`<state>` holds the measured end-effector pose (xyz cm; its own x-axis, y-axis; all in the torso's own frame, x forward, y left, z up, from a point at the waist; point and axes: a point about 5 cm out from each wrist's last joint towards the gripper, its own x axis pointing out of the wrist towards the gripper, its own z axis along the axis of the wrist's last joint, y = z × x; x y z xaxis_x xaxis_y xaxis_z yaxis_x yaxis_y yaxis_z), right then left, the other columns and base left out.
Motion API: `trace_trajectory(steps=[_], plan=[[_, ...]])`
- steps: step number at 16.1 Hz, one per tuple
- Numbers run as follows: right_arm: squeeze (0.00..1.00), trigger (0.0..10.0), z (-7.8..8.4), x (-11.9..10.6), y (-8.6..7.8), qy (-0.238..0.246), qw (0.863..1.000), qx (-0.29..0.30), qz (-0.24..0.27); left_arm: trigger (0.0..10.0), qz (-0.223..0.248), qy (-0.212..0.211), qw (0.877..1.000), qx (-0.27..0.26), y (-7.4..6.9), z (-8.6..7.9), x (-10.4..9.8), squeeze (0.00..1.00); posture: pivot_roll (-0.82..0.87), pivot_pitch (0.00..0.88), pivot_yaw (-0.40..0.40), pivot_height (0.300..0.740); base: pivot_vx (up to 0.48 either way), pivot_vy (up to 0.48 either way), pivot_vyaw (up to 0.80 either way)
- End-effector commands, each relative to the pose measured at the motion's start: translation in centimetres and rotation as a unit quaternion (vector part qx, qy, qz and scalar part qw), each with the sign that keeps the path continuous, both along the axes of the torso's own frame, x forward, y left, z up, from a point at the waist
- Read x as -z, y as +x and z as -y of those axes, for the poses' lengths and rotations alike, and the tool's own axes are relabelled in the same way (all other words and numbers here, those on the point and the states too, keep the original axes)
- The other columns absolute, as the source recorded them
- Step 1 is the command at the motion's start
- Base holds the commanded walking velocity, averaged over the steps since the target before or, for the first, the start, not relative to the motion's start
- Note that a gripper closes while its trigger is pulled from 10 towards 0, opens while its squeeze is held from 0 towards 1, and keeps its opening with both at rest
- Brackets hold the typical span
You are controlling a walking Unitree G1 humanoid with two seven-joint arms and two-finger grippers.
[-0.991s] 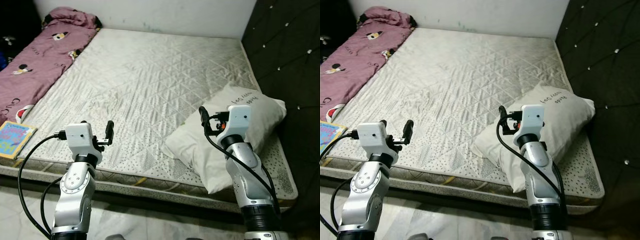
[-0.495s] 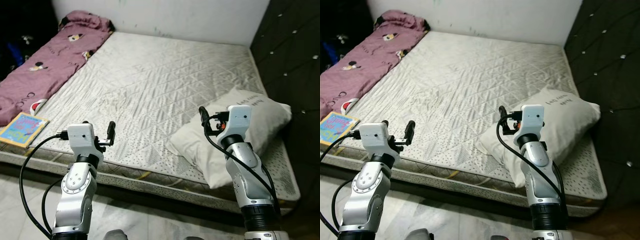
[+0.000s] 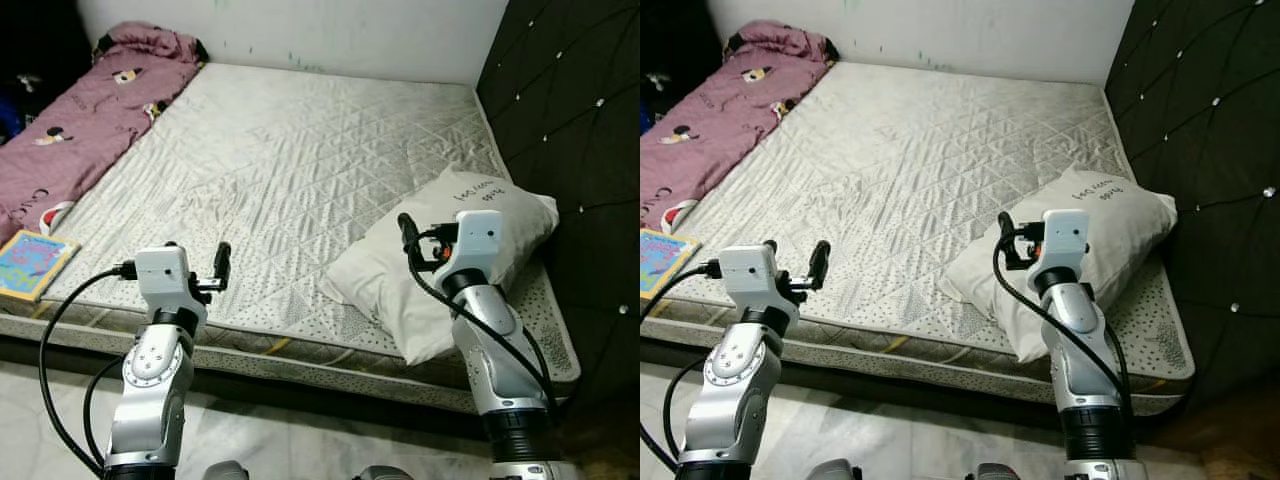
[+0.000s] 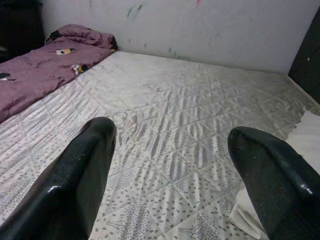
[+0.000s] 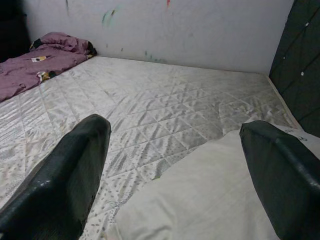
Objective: Clean up the room
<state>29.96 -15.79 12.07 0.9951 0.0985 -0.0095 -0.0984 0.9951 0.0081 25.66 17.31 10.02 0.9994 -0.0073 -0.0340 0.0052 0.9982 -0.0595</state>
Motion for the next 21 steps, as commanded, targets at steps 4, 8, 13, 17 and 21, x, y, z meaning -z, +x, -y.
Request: trace_trajectory(steps=[4, 8, 13, 17, 21], plan=[[0.0, 10.0, 0.17, -0.11, 0.1, -0.002, 1.0, 0.001, 0.001, 10.0, 0.005, 0.002, 1.0, -0.003, 0.01, 0.0, -0.21, 0.0, -0.12, 0.0, -0.015, 0.74, 0.0, -0.291, 0.0], [0.0, 10.0, 0.21, -0.14, 0.09, -0.002, 1.0, 0.002, 0.001, 10.0, 0.005, 0.001, 1.0, -0.003, 0.01, 0.02, -0.24, 0.0, -0.13, 0.0, -0.015, 0.74, 0.0, -0.293, 0.0], [0.0, 10.0, 0.22, -0.19, 0.16, -0.003, 1.0, 0.002, 0.001, 10.0, 0.005, -0.001, 1.0, -0.003, 0.1, 0.03, -0.29, 0.0, -0.13, 0.0, -0.017, 0.74, 0.0, -0.296, 0.0], [0.0, 10.0, 0.25, -0.25, 0.21, -0.002, 1.0, 0.005, 0.001, 10.0, 0.011, -0.007, 1.0, -0.008, 0.12, -0.1, -0.43, 0.0, -0.13, 0.0, -0.015, 0.74, 0.0, 0.0, 0.0], [0.0, 10.0, 0.23, -0.16, 0.04, -0.002, 1.0, 0.006, -0.002, 10.0, 0.017, -0.015, 1.0, 0.006, -0.2, 0.04, -0.52, 0.0, -0.13, 0.0, -0.003, 0.74, 0.0, 0.0, -0.2]])
